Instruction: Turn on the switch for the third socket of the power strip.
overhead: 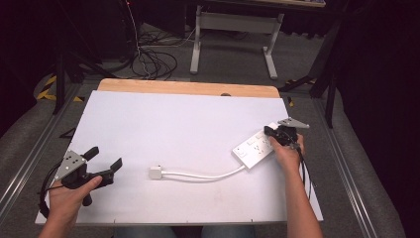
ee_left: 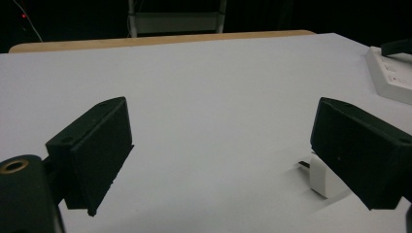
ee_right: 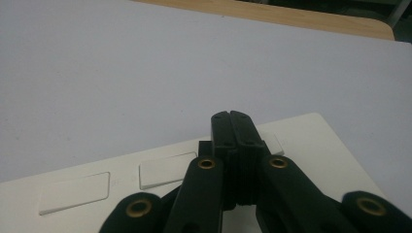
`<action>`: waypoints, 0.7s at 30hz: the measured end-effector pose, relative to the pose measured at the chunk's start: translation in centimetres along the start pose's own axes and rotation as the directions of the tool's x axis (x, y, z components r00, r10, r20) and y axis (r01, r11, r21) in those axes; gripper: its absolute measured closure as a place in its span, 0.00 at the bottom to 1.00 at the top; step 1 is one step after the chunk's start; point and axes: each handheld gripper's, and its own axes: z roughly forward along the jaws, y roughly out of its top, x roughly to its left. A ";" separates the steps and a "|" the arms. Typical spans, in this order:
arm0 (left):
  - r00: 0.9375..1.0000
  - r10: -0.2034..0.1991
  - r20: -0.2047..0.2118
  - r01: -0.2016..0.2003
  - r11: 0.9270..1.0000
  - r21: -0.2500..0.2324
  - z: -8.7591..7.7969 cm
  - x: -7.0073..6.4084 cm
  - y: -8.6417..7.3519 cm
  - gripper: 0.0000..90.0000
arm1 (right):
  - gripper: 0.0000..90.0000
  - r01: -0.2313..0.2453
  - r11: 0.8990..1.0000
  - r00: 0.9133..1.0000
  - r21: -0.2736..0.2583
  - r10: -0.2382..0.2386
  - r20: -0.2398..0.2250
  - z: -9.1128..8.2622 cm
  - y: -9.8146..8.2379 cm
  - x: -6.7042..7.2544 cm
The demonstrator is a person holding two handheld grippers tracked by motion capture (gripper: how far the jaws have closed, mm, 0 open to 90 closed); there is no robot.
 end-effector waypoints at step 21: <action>1.000 -0.002 -0.007 0.002 1.000 0.000 -0.2 0.1 -0.1 0.09 | 1.00 -0.011 1.000 1.000 -0.008 0.011 -0.008 0.0 -0.1 -0.1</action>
